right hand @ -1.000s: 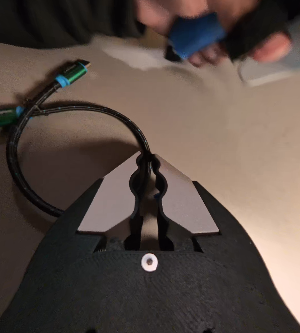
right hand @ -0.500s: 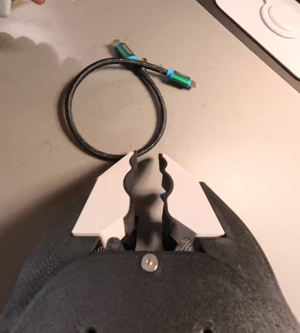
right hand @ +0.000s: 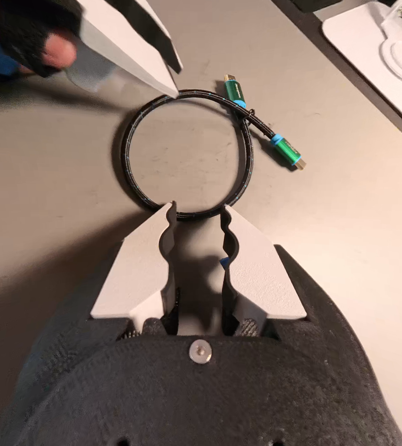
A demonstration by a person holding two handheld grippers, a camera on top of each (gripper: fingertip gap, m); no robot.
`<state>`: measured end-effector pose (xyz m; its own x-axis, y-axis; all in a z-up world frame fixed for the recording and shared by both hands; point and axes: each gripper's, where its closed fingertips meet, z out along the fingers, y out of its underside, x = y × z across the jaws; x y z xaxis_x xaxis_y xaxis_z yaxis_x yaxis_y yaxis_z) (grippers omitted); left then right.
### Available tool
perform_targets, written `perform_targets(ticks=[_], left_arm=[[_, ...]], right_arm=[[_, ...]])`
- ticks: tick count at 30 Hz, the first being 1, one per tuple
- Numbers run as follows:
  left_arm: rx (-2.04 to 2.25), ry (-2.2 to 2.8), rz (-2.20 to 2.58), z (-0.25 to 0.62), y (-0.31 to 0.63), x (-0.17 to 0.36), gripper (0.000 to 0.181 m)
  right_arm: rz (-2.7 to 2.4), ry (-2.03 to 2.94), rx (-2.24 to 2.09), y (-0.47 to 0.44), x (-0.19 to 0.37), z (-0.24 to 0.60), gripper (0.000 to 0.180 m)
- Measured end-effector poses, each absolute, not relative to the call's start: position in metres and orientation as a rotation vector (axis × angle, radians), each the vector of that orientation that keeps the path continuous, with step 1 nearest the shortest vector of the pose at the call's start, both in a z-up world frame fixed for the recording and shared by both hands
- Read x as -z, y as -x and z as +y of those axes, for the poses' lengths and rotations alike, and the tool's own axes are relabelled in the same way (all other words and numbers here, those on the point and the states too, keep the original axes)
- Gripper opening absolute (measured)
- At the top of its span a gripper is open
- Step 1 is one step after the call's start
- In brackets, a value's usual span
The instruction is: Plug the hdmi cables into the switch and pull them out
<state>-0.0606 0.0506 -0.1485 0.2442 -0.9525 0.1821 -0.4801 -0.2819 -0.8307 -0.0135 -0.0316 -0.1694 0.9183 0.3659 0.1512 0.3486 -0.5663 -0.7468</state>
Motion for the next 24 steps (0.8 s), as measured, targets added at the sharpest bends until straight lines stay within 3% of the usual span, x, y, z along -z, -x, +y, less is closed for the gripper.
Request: perform_targets(ticks=[4, 8, 18, 24], left_arm=[[0.808, 1.894, 1.360, 0.050, 0.060, 0.159, 0.033], [0.677, 1.866, 1.462, 0.044, 0.060, 0.169, 0.007], [0.725, 1.558, 1.791, -0.006, 0.054, 0.169, 0.007], [0.861, 1.374, 1.933, -0.036, 0.060, 0.162, 0.007]], right_arm=[[-0.616, 2.194, -0.116, 0.033, 0.169, -0.039, 0.038], [-0.623, 2.165, -0.110, 0.026, 0.161, -0.038, 0.038], [-0.550, 2.102, -0.003, -0.023, 0.146, -0.031, 0.046], [-0.756, 2.155, -0.120, -0.003, 0.159, -0.055, 0.049]])
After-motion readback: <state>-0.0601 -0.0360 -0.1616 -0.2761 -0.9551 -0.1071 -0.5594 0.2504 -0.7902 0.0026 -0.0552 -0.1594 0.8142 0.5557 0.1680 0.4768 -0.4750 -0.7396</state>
